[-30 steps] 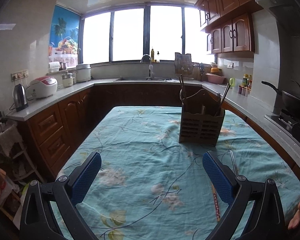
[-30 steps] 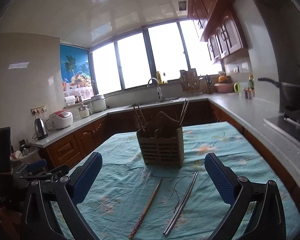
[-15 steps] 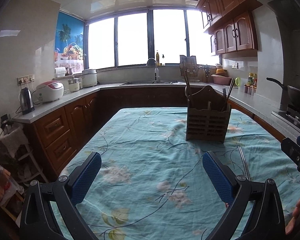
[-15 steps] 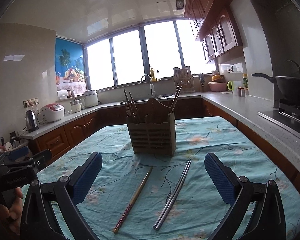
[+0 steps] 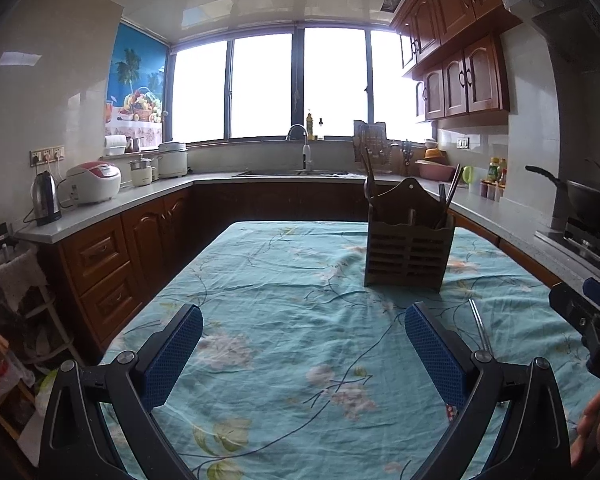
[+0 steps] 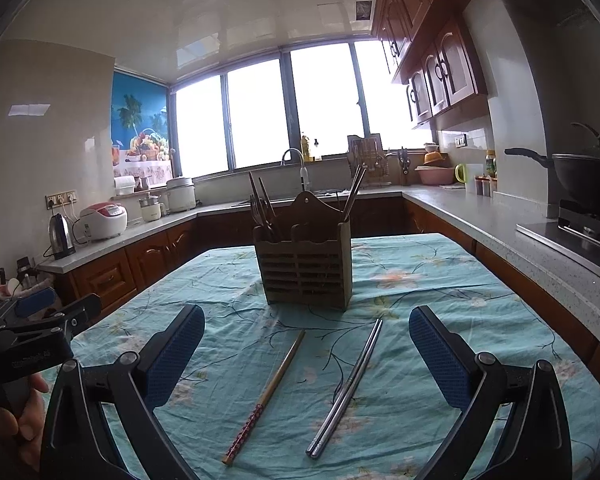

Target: Organize utensils

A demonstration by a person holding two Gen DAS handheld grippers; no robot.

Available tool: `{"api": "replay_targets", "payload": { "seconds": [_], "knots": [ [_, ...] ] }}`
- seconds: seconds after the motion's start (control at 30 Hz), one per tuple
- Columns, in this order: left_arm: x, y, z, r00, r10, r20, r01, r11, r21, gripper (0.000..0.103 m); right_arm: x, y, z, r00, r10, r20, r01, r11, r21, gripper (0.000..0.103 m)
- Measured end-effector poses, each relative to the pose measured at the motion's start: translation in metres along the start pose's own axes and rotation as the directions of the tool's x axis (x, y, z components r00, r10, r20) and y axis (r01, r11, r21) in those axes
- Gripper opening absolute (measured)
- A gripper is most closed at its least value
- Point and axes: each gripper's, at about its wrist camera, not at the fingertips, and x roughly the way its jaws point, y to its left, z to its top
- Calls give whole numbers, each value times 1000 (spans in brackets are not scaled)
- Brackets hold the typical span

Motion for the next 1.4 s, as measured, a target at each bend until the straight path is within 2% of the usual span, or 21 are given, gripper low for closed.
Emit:
{"api": "replay_targets", "payload": {
  "seconds": [0.27, 0.5, 1.4],
  "knots": [
    [2, -1, 0, 999, -30, -15, 29, 999, -20, 102, 0, 3, 2, 999, -38, 16, 38, 998, -40, 103],
    [-1, -14, 4, 999, -22, -28, 22, 999, 22, 102, 2, 3, 2, 999, -49, -3, 49, 998, -45, 103],
    [-6, -16, 7, 999, 1, -52, 0, 1000, 20, 102, 3, 1, 4, 999, -21, -23, 21, 999, -28, 103]
  ]
}}
